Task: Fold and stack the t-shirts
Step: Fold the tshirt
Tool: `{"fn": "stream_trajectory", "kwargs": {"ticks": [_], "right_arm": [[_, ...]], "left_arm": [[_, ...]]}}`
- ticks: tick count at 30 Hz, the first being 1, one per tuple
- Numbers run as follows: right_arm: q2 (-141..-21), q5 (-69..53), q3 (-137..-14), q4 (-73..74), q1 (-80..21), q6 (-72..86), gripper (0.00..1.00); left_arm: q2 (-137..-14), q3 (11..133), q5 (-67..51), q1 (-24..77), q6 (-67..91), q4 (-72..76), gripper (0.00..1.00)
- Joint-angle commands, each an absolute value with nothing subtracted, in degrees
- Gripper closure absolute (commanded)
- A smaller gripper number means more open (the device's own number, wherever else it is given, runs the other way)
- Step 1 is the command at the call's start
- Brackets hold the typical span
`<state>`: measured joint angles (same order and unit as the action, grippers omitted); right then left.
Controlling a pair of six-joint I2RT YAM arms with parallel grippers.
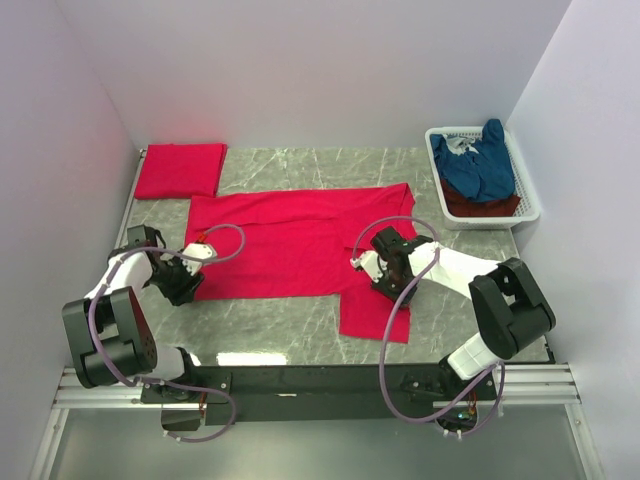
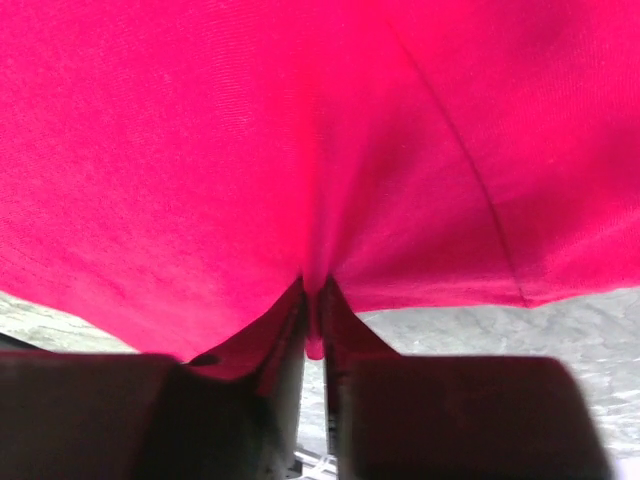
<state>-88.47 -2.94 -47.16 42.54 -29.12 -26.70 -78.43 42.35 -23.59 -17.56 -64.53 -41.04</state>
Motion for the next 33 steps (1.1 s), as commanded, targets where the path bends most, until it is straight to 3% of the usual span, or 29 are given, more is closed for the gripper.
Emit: {"fn": "stream_trajectory", "kwargs": {"ticks": [1,6,13,22,29,33], "right_arm": [[-89.2,-3.2,-45.0,40.5,-29.4,-26.4,0.85],[-88.4,-4.3,-46.8,42.3,-29.4,-26.0,1.0],[-88.2,-4.9,-47.8,43.1,-29.4,-26.0,1.0],[-81.1,-5.5,-47.3,47.0,-29.4,-25.7,1.0],[-72.7,-5.5,-46.6,49.8,-28.7,-25.8,1.0],[-72.2,-6.1,-47.3,51.1,-28.7,-26.3,1.0]], "left_arm": [[-77.5,40.8,-22.6,-17.5,-67.4,-39.7,0.45],[-79.0,40.3,-21.6,-17.5,-69.4,-38.5,0.47],[-80.9,38.5,-17.8,-17.4,-72.4,-37.3,0.55],[-79.0,38.4,-16.6,-17.4,-74.5,-40.9,0.85],[-73.2,39.7,-16.6,-17.5,-76.6,-49.6,0.95],[-71.1,39.7,-16.4,-17.6,-76.6,-50.8,0.93]]}}
